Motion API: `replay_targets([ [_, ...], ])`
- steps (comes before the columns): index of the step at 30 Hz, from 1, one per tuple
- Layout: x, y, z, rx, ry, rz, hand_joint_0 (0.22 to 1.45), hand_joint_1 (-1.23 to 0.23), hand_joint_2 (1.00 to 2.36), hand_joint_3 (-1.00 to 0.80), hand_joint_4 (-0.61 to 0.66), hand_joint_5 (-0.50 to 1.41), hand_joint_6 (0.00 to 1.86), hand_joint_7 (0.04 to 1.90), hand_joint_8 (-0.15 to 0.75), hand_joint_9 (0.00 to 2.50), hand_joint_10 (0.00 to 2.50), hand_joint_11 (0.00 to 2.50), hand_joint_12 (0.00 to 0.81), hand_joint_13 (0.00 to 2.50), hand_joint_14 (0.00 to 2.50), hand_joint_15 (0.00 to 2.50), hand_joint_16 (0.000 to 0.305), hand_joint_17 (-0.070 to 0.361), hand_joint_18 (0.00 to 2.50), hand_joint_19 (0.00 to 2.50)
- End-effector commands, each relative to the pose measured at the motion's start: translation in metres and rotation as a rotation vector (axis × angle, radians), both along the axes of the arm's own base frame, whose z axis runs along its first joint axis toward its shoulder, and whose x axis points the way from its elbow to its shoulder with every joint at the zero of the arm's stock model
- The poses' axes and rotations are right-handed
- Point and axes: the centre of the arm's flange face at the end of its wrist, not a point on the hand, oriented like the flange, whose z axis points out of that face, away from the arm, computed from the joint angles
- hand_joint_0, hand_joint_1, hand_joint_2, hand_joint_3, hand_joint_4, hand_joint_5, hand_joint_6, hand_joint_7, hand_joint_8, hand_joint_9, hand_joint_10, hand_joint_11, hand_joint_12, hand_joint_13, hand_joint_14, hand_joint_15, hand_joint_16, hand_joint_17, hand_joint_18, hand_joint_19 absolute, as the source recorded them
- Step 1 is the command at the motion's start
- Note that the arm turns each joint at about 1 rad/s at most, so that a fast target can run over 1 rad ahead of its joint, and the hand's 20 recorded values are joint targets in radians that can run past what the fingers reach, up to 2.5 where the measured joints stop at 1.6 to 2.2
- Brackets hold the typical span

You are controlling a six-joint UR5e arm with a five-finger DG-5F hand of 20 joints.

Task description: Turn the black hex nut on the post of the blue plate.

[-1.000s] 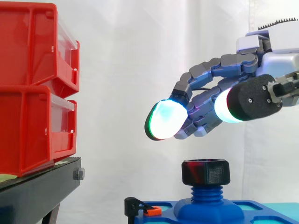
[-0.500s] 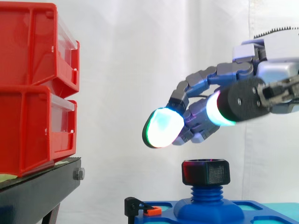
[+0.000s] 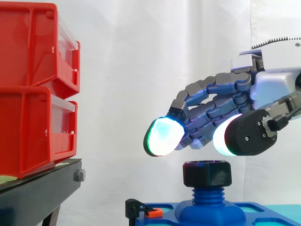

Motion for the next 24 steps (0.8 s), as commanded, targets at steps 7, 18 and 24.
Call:
replay_targets([
  [7, -0.0005, -0.0042, -0.0005, -0.002, 0.003, 0.007, 0.54, -0.86, 1.00, -0.50, 0.10, -0.25, 0.50, 0.76, 0.205, 0.25, 0.01, 0.11, 0.317, 0.27, 0.01, 0.12, 0.051, 0.115, 0.17, 0.41],
  [18, -0.0009, -0.0091, -0.0005, -0.010, 0.005, 0.013, 0.58, -0.94, 1.00, -0.50, 0.11, -0.25, 0.50, 0.83, 0.196, 0.25, 0.00, 0.11, 0.310, 0.29, 0.00, 0.11, 0.049, 0.110, 0.23, 0.39],
  [24, -0.0009, -0.0091, -0.0005, -0.014, 0.005, 0.013, 0.58, -0.94, 1.00, -0.50, 0.13, -0.25, 0.50, 0.90, 0.203, 0.27, 0.01, 0.14, 0.309, 0.31, 0.01, 0.12, 0.048, 0.108, 0.25, 0.39],
])
